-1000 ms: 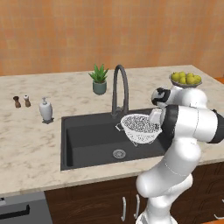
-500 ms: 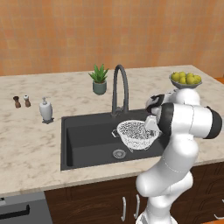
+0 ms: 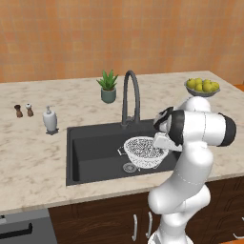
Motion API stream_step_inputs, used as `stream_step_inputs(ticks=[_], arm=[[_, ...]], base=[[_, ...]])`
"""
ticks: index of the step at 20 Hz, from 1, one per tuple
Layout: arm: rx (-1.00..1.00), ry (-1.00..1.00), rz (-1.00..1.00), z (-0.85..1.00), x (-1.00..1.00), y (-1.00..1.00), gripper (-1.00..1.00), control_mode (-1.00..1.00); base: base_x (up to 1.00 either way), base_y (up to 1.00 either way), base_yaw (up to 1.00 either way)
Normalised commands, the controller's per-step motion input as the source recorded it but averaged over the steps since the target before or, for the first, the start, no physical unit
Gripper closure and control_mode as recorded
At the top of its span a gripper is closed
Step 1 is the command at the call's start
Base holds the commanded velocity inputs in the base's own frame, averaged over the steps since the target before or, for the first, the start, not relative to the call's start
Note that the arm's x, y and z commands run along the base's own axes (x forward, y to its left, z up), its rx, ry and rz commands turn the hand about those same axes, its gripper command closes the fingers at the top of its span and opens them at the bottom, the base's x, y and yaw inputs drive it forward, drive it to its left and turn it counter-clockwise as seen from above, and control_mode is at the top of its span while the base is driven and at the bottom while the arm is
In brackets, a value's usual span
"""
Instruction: Put the colander in the sink, put the kiwi in the colander, and turn on the sink faucet and pour water over the colander.
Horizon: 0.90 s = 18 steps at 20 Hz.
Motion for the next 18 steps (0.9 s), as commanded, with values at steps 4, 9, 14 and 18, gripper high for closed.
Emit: stream_step_inputs(ticks=[4,9,14,18], arm=[[0.0,0.0,-0.08,-0.27,0.22,0.13,1.0,-1.0],[0.0,0.0,-0.07,-0.3,0.19,0.15,1.0,-1.0],[0.0,0.0,-0.06,-0.3,0.13,0.2,1.0,-1.0],[0.0,0.0,-0.03,-0.28,0.16,0.13,1.0,-1.0]], base=[[0.0,0.0,0.0],[0.0,0.0,0.0],[0.0,0.0,0.0],[0.0,0.0,0.0]])
